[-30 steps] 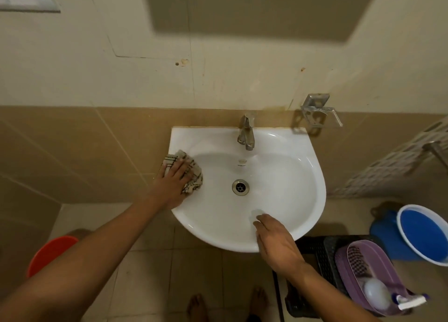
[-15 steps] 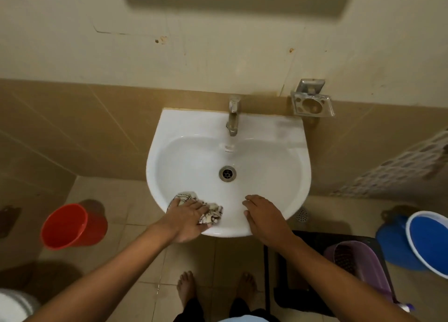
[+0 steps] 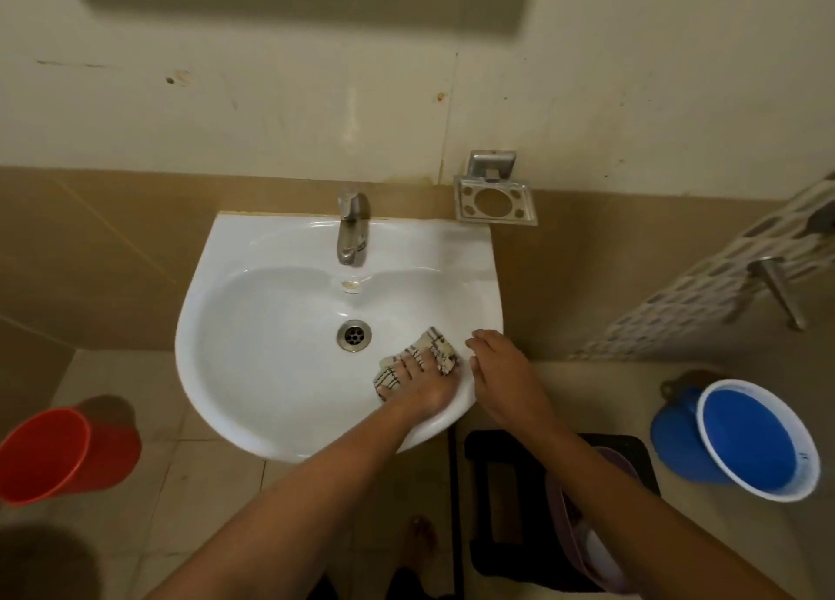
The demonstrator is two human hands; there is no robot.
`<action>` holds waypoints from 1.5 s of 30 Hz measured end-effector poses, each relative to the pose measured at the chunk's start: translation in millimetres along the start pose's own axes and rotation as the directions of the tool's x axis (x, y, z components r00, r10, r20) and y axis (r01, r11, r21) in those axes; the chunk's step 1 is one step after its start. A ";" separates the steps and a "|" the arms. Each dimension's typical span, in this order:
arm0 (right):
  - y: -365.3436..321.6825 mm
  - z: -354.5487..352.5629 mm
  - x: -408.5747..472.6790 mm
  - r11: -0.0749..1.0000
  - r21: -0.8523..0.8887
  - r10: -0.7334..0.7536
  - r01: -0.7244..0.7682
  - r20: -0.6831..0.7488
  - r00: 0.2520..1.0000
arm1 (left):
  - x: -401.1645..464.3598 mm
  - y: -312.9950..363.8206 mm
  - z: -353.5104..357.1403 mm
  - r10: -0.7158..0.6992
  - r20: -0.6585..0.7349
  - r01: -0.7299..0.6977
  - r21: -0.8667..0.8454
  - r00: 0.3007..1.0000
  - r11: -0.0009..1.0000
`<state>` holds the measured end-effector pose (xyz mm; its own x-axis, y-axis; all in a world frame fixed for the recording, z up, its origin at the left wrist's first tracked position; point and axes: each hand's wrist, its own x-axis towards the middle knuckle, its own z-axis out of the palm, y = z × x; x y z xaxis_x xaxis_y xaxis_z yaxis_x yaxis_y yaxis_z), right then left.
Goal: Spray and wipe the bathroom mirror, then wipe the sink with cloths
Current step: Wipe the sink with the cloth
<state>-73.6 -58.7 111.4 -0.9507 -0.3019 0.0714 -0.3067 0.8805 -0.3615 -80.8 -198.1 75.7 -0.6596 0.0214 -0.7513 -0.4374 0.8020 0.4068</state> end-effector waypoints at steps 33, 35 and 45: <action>-44.0 56.3 38.6 0.998 0.025 -0.052 0.052 -0.013 0.999 | 34.8 -65.6 -202.1 -0.375 -0.232 -0.403 -0.778 0.897 -0.483; -51.9 57.9 44.0 0.999 0.027 -0.038 0.039 -0.038 0.999 | 28.4 -73.1 -204.3 -0.362 -0.283 -0.427 -0.797 0.888 -0.426; -78.8 63.1 64.7 0.999 0.023 -0.039 0.041 -0.089 0.995 | 60.9 -94.4 -223.2 0.036 -0.751 -0.353 -0.267 0.659 0.897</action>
<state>-108.1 -170.7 85.9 -0.9385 -0.3019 0.1675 -0.3441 0.8589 -0.3794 -216.0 -405.7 107.5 -0.9095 -0.4057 -0.0902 -0.3226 0.5522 0.7688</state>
